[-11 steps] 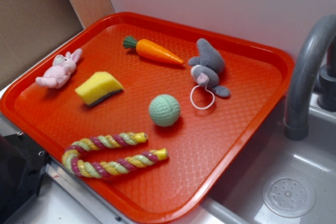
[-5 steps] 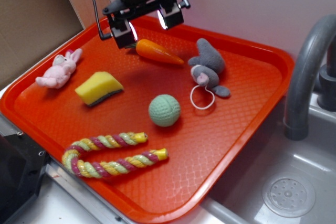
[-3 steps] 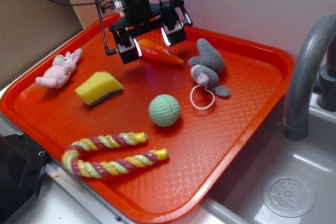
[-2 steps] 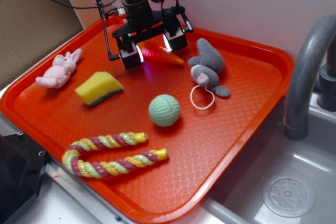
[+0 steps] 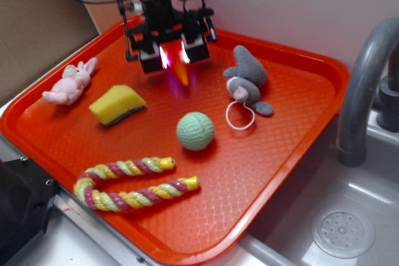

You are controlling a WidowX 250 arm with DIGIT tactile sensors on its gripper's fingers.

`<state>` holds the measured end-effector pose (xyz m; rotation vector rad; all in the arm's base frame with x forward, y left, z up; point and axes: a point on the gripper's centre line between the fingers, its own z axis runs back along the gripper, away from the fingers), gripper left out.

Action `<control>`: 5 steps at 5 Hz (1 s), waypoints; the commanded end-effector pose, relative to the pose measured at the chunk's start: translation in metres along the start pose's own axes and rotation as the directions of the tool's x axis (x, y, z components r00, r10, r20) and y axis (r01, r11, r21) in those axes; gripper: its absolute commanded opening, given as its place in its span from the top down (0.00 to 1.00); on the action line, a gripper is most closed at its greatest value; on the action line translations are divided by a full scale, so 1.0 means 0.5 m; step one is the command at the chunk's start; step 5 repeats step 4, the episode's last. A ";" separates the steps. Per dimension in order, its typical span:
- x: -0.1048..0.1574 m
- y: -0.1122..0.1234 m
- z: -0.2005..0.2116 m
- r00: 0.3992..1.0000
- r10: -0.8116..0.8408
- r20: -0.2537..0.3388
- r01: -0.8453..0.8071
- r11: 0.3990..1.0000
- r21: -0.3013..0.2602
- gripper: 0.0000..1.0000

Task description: Grab the carrot.

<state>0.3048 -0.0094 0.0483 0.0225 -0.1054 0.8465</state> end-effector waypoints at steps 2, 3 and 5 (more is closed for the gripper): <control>-0.091 0.044 0.299 0.738 -0.674 -0.028 0.669 0.737 -0.094 1.00; -0.143 0.025 0.324 0.551 -0.835 0.014 0.831 0.546 -0.108 1.00; -0.159 0.026 0.341 0.348 -0.934 0.085 0.934 0.336 -0.124 1.00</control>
